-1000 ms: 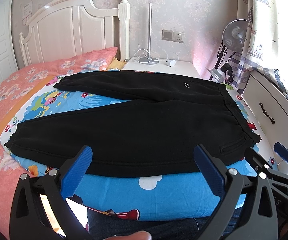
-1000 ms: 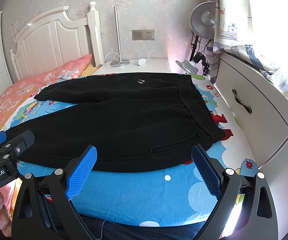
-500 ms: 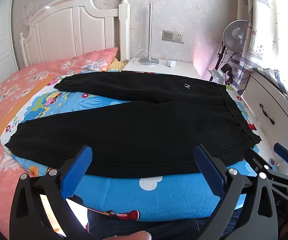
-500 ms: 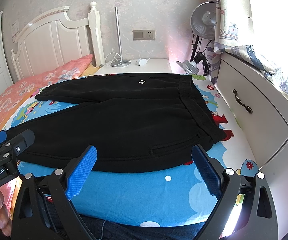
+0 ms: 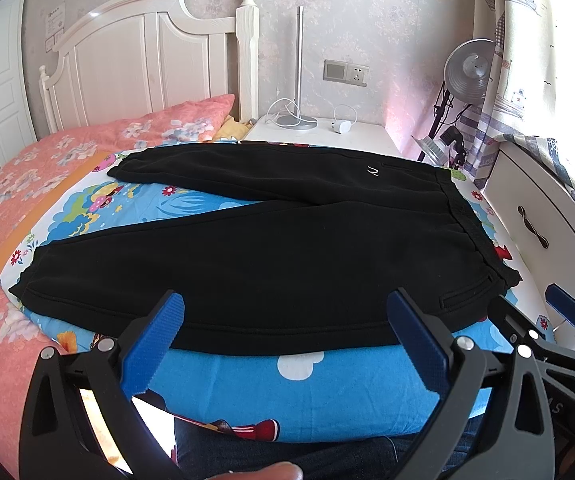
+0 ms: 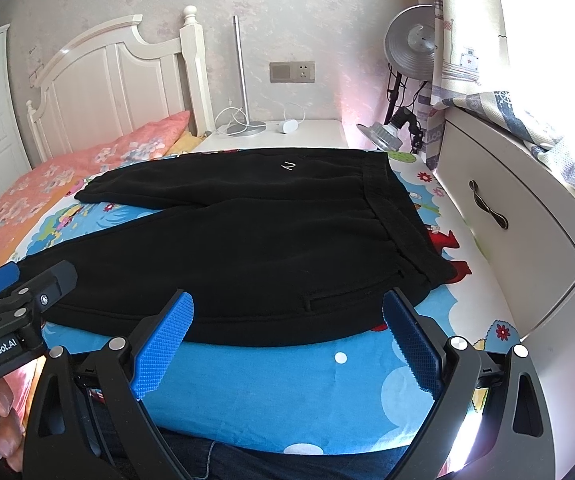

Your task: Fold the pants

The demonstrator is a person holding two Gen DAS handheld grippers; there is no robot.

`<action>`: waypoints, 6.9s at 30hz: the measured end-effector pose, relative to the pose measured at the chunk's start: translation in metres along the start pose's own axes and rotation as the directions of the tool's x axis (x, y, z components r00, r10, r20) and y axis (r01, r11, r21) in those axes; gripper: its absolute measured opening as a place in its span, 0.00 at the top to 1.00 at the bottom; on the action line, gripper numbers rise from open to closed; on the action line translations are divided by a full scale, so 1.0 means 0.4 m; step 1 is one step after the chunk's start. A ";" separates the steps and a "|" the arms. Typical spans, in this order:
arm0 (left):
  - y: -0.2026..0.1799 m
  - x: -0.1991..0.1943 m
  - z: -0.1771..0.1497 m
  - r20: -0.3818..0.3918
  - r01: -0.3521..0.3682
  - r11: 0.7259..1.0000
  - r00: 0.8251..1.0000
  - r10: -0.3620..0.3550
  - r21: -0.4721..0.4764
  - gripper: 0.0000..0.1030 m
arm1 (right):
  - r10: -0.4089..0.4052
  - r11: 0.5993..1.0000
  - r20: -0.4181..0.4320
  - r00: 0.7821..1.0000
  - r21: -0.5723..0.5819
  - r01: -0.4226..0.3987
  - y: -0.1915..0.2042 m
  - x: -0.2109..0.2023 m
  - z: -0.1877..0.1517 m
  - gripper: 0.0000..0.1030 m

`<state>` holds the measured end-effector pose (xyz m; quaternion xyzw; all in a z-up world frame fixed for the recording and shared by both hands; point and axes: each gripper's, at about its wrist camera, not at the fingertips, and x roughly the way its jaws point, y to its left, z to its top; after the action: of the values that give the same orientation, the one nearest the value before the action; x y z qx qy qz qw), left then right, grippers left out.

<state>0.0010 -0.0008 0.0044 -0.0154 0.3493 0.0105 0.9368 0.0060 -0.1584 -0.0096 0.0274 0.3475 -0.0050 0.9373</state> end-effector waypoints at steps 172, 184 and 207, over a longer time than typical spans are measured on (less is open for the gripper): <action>0.142 0.548 0.002 -0.105 0.504 0.508 0.631 -0.769 -0.699 0.91 | 0.556 0.600 -0.161 0.815 0.757 -0.259 -0.331 0.367 -0.004 0.37; 0.182 0.517 0.008 -0.082 0.529 0.494 0.620 -0.780 -0.690 0.91 | 0.489 0.568 -0.082 0.868 0.785 -0.246 -0.340 0.385 -0.005 0.49; 0.260 0.442 -0.100 -0.150 0.458 0.604 0.702 -0.696 -0.652 0.52 | 0.157 0.886 -0.226 0.961 0.462 -0.036 -0.361 0.378 -0.011 0.87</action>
<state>0.1053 0.1031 -0.1438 -0.4102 0.4832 -0.1993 0.7473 0.1136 -0.3008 -0.1183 0.2631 0.4533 -0.0354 0.8509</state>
